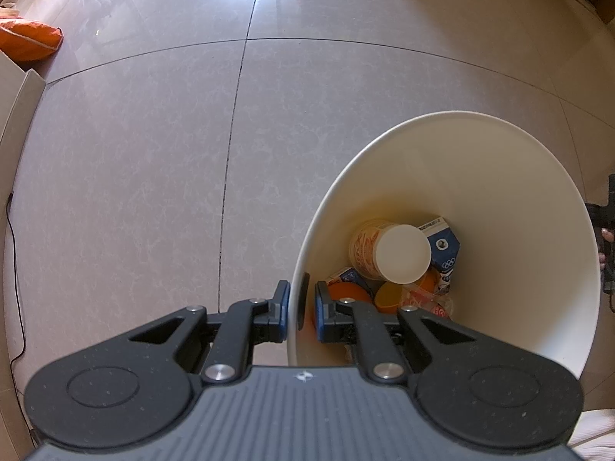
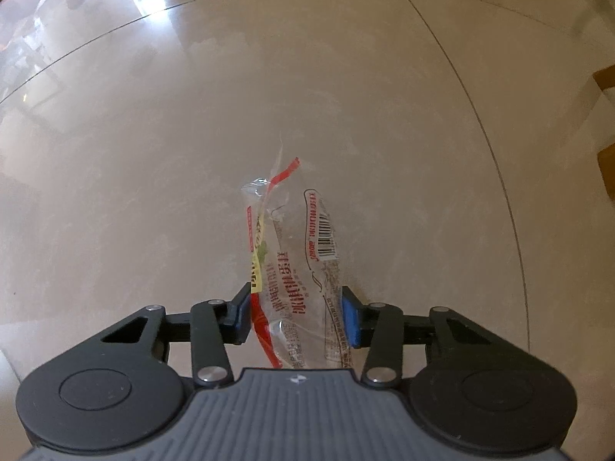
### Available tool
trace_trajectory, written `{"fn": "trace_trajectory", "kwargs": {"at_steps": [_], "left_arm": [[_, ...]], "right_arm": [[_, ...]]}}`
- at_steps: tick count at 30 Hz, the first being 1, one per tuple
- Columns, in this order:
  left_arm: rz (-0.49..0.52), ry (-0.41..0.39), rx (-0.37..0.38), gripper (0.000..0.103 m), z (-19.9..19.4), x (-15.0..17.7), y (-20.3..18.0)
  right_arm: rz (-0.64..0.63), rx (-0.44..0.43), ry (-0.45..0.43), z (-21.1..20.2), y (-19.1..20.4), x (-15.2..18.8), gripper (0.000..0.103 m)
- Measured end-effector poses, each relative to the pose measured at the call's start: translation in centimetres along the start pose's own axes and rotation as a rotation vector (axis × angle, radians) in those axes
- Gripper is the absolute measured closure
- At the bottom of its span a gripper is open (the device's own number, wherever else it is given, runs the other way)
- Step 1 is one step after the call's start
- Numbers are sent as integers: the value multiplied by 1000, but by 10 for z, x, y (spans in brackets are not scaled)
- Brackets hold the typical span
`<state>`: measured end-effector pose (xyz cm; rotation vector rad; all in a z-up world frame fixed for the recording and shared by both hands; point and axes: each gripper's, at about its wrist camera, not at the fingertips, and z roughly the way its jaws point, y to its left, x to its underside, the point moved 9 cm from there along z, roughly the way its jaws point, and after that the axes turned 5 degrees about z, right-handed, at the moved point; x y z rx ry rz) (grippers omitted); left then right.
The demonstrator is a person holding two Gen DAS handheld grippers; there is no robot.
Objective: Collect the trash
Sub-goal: 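Close the right gripper on the clear wrapper and lift, then carry the clear wrapper into the bin and open the right gripper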
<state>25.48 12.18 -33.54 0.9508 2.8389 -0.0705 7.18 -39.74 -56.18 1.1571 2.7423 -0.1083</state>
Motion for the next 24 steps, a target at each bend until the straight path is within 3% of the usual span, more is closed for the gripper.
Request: {"fn": "trace_trajectory", "kwargs": {"at_steps": [9,14,18,24], "left_arm": [[3,-1,3,93,0,0,0],[-6,-4,9,93,0,0,1],[9,-6,10,93,0,1,0],[13,-5,16,93,-1,0,0]], "right_arm": [[-100,-7,5,-44,17,-3,55],[-229,5,-28,-91,35,-5,55],[-267,-46,-44,-132,53,-1,55],[-427,-87,-66,-204,98,22,55]]}}
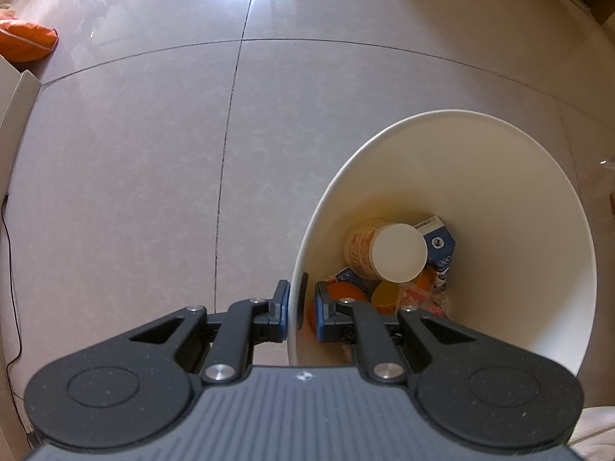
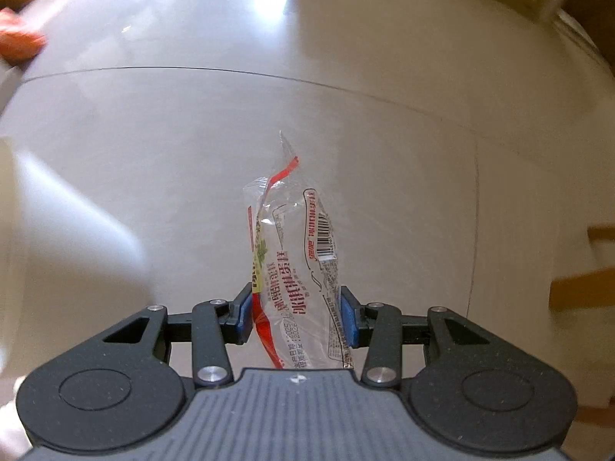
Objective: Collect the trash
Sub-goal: 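Carry the clear wrapper into the bin and open the right gripper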
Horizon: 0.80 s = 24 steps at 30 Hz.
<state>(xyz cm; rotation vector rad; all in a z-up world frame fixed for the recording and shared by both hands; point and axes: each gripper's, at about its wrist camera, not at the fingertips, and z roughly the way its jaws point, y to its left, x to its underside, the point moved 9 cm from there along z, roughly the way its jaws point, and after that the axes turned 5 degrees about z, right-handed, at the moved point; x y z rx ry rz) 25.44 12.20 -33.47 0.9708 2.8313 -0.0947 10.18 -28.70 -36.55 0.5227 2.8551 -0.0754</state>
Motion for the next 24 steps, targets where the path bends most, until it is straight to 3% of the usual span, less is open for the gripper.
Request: {"fn": "trace_trajectory", "kwargs": {"at_steps": [10,18,24], "left_arm": [[10,-4,-6,93,0,1,-2],[2,-3,2,93,0,0,0],[4,-3,1,93,1,0,-1]], "right_arm": [[-174,-160,-45,-86,122,-11,55],[-246,-261,14,-88,210,-1,54],[-241,-283,77,-61,249,5,54]]}}
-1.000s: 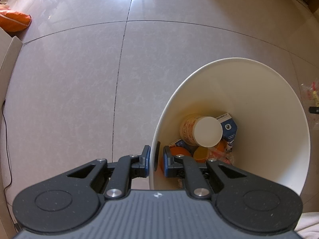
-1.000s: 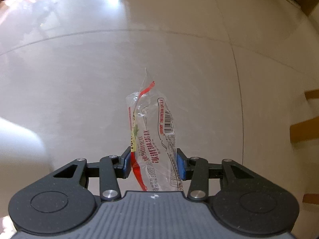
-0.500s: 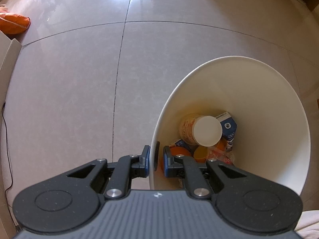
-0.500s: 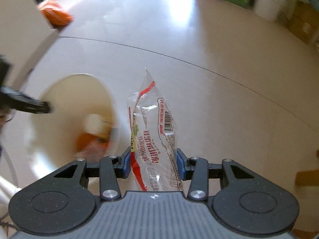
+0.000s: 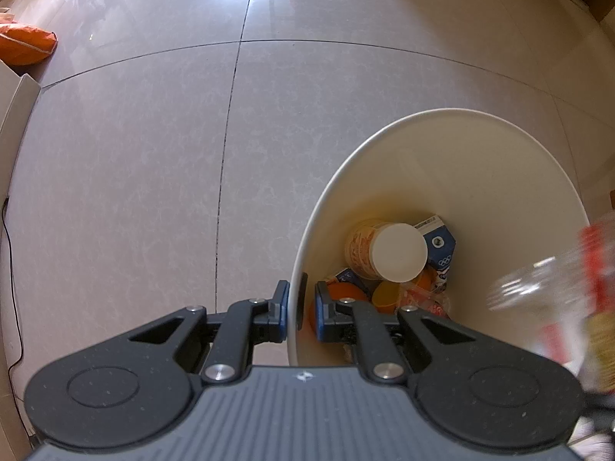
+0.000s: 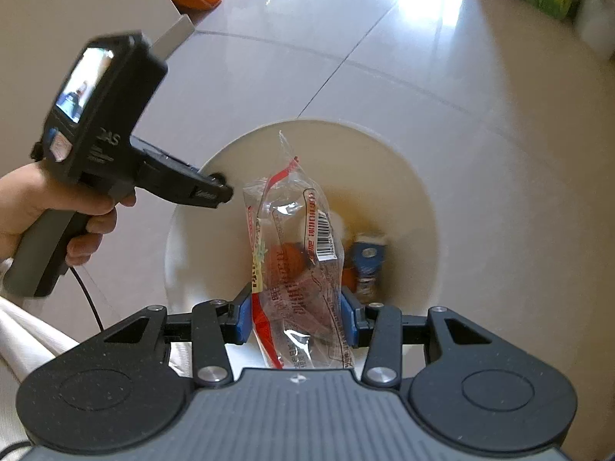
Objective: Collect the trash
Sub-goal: 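Carry the clear wrapper into the bin and open the right gripper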
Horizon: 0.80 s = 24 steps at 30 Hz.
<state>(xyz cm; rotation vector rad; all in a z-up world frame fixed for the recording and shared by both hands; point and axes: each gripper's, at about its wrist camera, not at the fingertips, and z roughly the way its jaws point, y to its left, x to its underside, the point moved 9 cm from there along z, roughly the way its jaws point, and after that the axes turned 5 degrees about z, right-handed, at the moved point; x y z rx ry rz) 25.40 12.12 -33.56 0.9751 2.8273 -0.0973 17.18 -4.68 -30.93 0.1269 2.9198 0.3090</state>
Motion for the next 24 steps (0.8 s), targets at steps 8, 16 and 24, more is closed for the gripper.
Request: {"fn": "trace_trajectory", "kwargs": {"at_steps": [8,16,24], "left_arm": [[-7,5,13,93,0,0,2],[-7,5,19,93,0,-1,3],[-6,5,20,93,0,0,3]], "right_arm": [[42,-20,38,48,15,-8,54],[68,-23,23,61,26,-11,23],[111,-44,-23,71,25,-20,6]]}}
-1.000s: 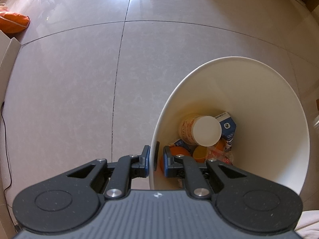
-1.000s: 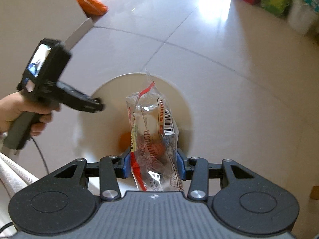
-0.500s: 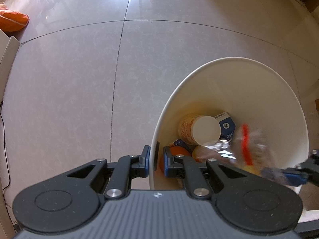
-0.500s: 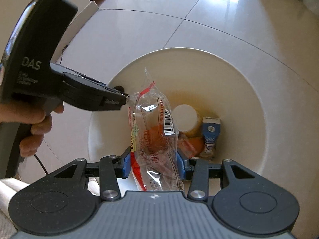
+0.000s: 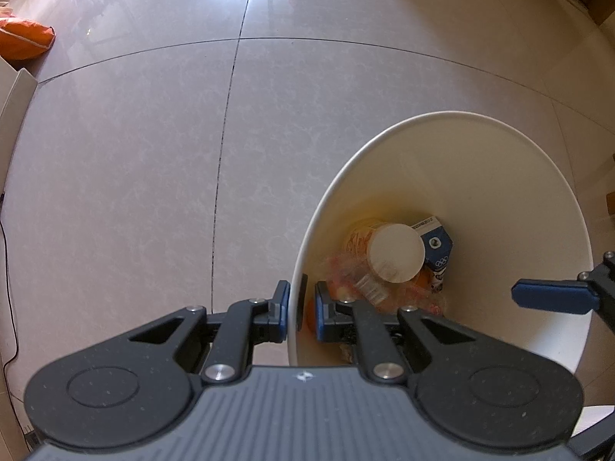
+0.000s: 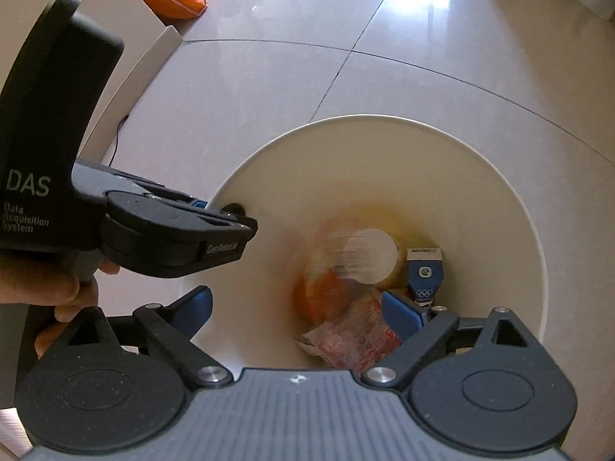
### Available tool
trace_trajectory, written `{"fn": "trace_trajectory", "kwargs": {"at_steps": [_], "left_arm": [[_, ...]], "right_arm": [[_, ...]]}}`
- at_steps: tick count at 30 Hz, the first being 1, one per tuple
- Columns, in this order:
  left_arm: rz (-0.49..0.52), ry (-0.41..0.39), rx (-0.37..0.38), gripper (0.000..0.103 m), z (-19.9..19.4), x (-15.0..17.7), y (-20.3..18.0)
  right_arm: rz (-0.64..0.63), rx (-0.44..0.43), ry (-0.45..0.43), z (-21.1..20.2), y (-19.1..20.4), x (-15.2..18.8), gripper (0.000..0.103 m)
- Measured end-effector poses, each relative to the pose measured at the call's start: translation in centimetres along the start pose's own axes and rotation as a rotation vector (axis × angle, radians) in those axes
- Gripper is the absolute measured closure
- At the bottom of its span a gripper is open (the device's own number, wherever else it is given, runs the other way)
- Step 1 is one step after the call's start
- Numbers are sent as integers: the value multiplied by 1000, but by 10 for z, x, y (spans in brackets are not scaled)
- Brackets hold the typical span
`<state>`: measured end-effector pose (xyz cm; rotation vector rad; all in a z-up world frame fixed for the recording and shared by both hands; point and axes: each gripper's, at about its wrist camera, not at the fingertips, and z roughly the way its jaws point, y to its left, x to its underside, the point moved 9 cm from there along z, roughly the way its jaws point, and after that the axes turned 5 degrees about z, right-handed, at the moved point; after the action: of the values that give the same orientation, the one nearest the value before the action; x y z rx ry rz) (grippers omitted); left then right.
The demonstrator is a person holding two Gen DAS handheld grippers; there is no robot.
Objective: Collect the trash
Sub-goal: 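Carry the clear wrapper into the bin and open the right gripper, then lower the bin to the floor with the left gripper and release it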
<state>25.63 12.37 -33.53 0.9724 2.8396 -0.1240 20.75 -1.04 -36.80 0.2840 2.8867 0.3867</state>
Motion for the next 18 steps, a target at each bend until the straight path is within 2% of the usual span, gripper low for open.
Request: {"fn": "trace_trajectory", "kwargs": {"at_steps": [3,10,14,18], "left_arm": [[2,0,-1,93,0,0,0],[9,-1,-6,93,-1,0,-2],[17,-3,-13,93,0,1,-3],[21,-4,-19,93,0,2,-5]], "right_arm": [[-8,10,-4,-4,-1,0,6],[-73,116,-31,-31,-10,3,3],[-51,193,-38,-46,-26,12,0],[10,217,-29,-60,-35,27,0]]}}
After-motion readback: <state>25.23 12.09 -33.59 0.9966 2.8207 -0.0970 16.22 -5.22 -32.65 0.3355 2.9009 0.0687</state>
